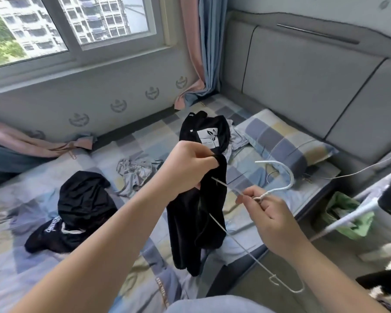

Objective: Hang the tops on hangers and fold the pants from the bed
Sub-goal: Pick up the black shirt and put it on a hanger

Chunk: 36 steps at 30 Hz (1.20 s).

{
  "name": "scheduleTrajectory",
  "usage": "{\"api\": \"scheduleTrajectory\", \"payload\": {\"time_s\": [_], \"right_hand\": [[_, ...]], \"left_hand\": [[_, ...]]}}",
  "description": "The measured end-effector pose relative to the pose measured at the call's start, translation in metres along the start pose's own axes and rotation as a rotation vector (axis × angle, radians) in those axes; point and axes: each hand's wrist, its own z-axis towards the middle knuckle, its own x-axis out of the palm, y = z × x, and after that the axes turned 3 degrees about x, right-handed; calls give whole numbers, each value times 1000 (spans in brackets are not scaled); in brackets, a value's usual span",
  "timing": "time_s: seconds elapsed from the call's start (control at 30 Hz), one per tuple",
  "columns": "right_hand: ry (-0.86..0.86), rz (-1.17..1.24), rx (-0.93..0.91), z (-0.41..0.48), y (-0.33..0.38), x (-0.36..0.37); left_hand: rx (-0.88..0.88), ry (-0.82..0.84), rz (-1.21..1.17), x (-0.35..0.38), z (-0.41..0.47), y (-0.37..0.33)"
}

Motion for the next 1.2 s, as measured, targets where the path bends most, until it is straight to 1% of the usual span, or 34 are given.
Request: {"api": "scheduleTrajectory", "payload": {"time_s": [0.07,0.2,0.27,0.3,0.33,0.37,0.43,0.47,0.5,0.6,0.63,0.77,0.87,0.97,1.13,1.2], "right_hand": [[8,14,29,5,-2,11],[-6,149,-17,8,-2,24],[-19,175,-20,8,-4,20],[-18,174,-28,8,-5,17],[-13,166,-37,8,-5,12],[-8,151,-43,9,-5,7],[3,129,-57,11,-3,-4],[13,131,-71,12,-1,-9],[27,135,-89,13,1,-14],[74,99,-137,16,6,-25],[79,76,-134,18,6,-30],[44,2,-68,24,-11,-63],[5,9,-37,24,-23,-72],[-4,37,-58,23,-24,-62],[84,35,-41,22,-18,-35],[77,24,-25,21,-17,-29]], "left_hand": [[-9,89,-59,11,-7,-3],[-60,230,-135,23,-17,4],[-14,276,-143,20,-18,9],[46,286,-84,17,-19,11],[149,274,57,14,-20,14],[292,234,258,10,-19,18],[582,96,690,3,-19,22],[653,64,819,-1,-17,22],[674,77,876,-5,-16,21],[646,207,852,-14,-9,18],[635,207,838,-18,-7,19],[611,136,745,-37,-1,25],[604,107,675,-34,-3,26],[600,80,624,-20,-8,25],[591,87,541,12,-20,25],[558,75,531,17,-21,26]]}}
